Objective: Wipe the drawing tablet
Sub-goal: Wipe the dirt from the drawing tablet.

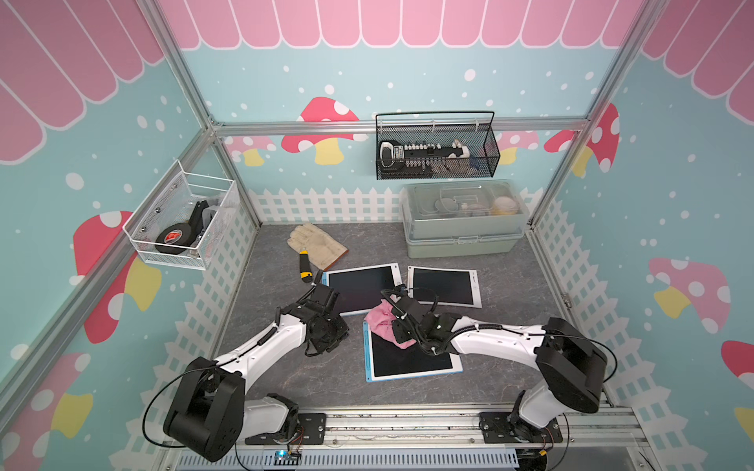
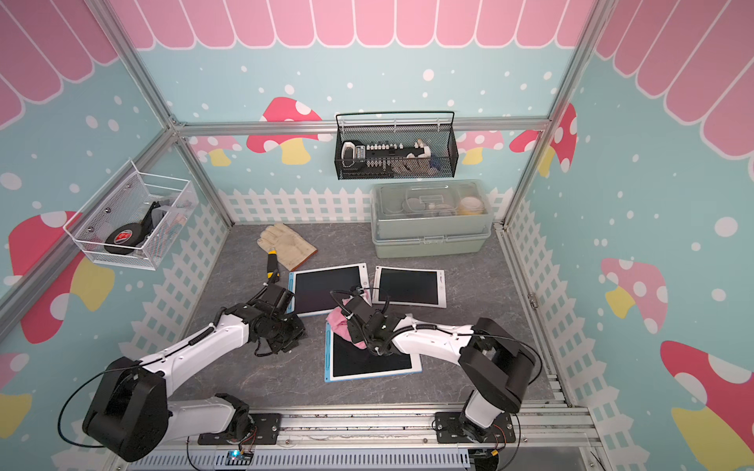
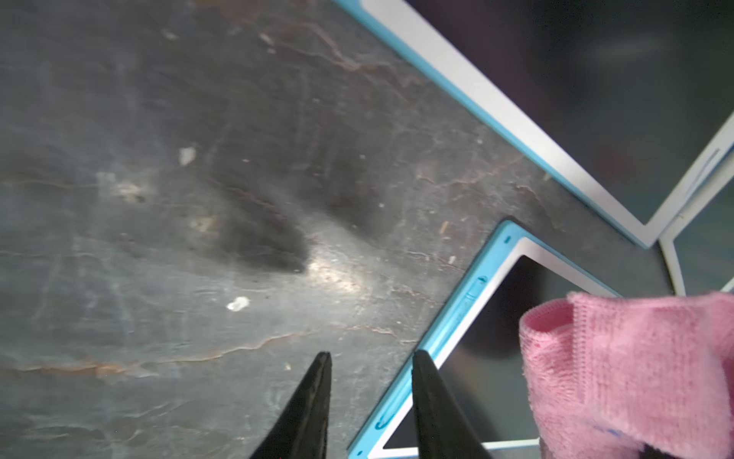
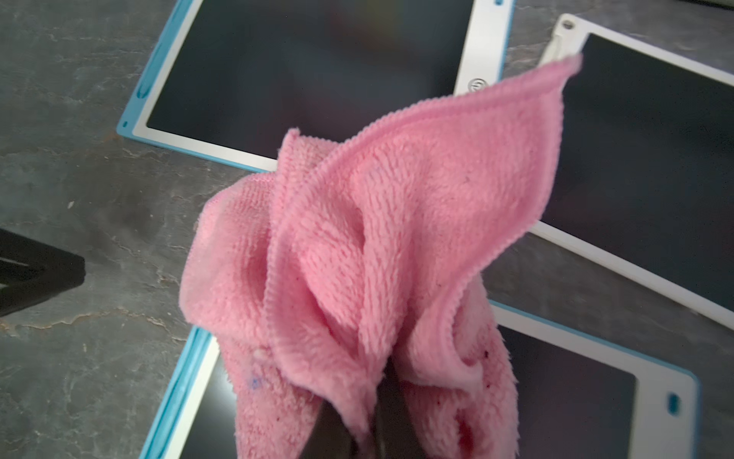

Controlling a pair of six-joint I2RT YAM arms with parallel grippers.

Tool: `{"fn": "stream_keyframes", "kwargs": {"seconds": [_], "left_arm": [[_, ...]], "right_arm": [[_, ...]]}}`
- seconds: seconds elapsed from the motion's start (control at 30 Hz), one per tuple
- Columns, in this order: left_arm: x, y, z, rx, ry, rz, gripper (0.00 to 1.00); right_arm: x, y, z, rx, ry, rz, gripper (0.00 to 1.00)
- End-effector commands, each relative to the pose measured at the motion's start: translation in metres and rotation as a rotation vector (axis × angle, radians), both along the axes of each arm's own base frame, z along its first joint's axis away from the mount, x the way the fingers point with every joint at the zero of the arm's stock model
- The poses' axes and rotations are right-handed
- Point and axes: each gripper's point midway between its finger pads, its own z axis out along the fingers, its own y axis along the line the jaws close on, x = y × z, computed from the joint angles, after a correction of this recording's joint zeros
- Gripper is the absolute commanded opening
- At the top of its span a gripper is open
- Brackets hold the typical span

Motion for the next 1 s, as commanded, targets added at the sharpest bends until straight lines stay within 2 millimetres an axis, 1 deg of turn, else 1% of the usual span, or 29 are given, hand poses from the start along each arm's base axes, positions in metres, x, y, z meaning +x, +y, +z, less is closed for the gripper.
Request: {"fn": "stream_keyframes", "kwargs": {"seconds": [0.0,0.03,0.07,0.17,0.27,0.3,0.4,0.47,0.53,0.57,0.63,0.67,0.7,0.73,0.83,0.9,0.97], "left_arm": [[0.015,-0.027,0.011,-0.033,-0.042,-0.070,0.35],[0.018,-0.033,0.010,-0.030,-0.041,-0.084,0.35],[0.021,-0.038,0.008,-0.029,-0.039,-0.098,0.35],[0.029,-0.047,0.000,-0.015,-0.027,-0.130,0.33],[0.037,-0.055,-0.009,-0.004,-0.015,-0.162,0.32],[0.039,-0.057,-0.012,0.003,-0.012,-0.176,0.32],[0.043,-0.057,-0.021,0.028,0.001,-0.199,0.32],[0.045,-0.057,-0.025,0.036,0.004,-0.207,0.31],[0.047,-0.057,-0.023,0.033,-0.002,-0.204,0.28],[0.046,-0.057,-0.018,0.027,-0.014,-0.197,0.27],[0.040,-0.057,-0.002,0.005,-0.043,-0.176,0.26],[0.032,-0.056,0.004,-0.002,-0.047,-0.162,0.26],[0.021,-0.055,0.009,-0.008,-0.049,-0.147,0.26],[0.007,-0.055,0.010,-0.013,-0.043,-0.138,0.26],[-0.028,-0.057,0.003,-0.024,-0.031,-0.134,0.26],[-0.040,-0.054,-0.006,-0.036,-0.040,-0.110,0.26],[-0.045,-0.050,-0.012,-0.056,-0.061,-0.081,0.26]], "right_arm": [[-0.013,-0.054,-0.026,-0.139,0.038,-0.121,0.00],[-0.018,-0.066,-0.031,-0.164,0.046,-0.142,0.00],[-0.022,-0.073,-0.033,-0.175,0.050,-0.152,0.00],[-0.026,-0.080,-0.036,-0.178,0.052,-0.166,0.00],[-0.024,-0.075,-0.038,-0.173,0.056,-0.158,0.00],[-0.022,-0.071,-0.039,-0.165,0.057,-0.149,0.00],[-0.019,-0.059,-0.040,-0.153,0.056,-0.122,0.00],[-0.016,-0.052,-0.036,-0.146,0.048,-0.115,0.00],[-0.013,-0.048,-0.030,-0.142,0.031,-0.113,0.00],[-0.012,-0.047,-0.028,-0.140,0.025,-0.115,0.00],[-0.008,-0.045,-0.021,-0.142,0.008,-0.110,0.00],[-0.006,-0.044,-0.017,-0.143,0.000,-0.107,0.00],[-0.004,-0.042,-0.014,-0.140,-0.005,-0.102,0.00],[-0.001,-0.037,-0.010,-0.133,-0.010,-0.090,0.00],[0.005,-0.025,-0.004,-0.128,-0.015,-0.058,0.00],[0.010,-0.018,-0.002,-0.115,-0.013,-0.039,0.00],[0.011,-0.007,-0.003,-0.073,0.000,0.001,0.00]]}}
